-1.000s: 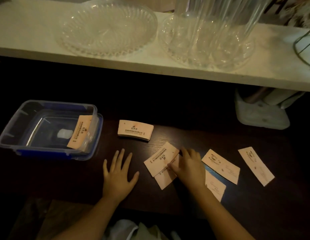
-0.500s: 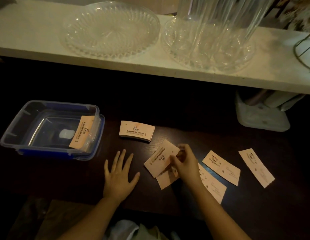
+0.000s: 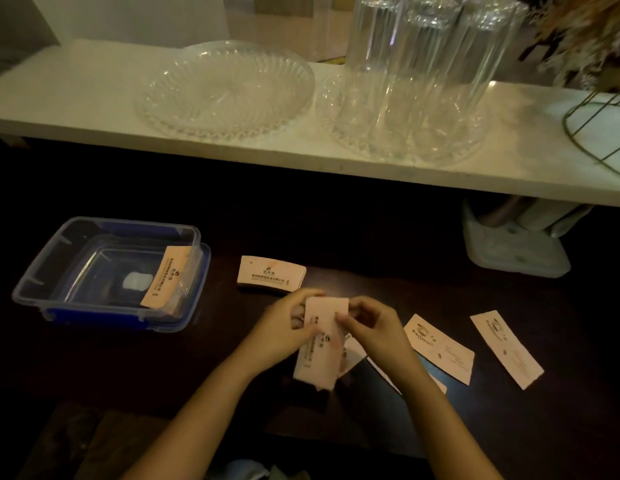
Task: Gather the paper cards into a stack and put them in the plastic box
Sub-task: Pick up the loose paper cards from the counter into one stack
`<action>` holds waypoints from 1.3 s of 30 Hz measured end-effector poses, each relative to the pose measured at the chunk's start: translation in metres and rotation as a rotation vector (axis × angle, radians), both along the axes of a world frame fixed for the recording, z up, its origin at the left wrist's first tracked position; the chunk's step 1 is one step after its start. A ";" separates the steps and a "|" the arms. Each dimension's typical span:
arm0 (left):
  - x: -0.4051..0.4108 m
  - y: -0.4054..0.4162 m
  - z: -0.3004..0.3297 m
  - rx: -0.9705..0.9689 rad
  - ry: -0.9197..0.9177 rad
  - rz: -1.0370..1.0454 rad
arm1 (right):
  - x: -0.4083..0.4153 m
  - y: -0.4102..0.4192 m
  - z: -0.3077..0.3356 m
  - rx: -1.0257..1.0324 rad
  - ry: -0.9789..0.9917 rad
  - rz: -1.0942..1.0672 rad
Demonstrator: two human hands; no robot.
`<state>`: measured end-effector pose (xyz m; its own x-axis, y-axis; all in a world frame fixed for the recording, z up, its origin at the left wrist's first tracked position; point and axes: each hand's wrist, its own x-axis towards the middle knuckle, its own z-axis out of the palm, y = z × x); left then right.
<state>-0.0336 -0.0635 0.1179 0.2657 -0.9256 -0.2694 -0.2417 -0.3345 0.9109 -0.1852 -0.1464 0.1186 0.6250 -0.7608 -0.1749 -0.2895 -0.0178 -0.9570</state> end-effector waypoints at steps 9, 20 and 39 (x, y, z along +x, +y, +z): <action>0.025 0.014 -0.022 0.010 0.579 0.762 | -0.027 0.011 -0.063 -0.392 0.780 -0.213; 0.019 0.022 -0.036 0.029 0.819 0.912 | -0.016 0.027 -0.084 -0.482 0.845 -0.192; -0.025 0.001 -0.005 -0.042 0.723 0.702 | -0.013 -0.003 0.006 -0.256 0.172 -0.018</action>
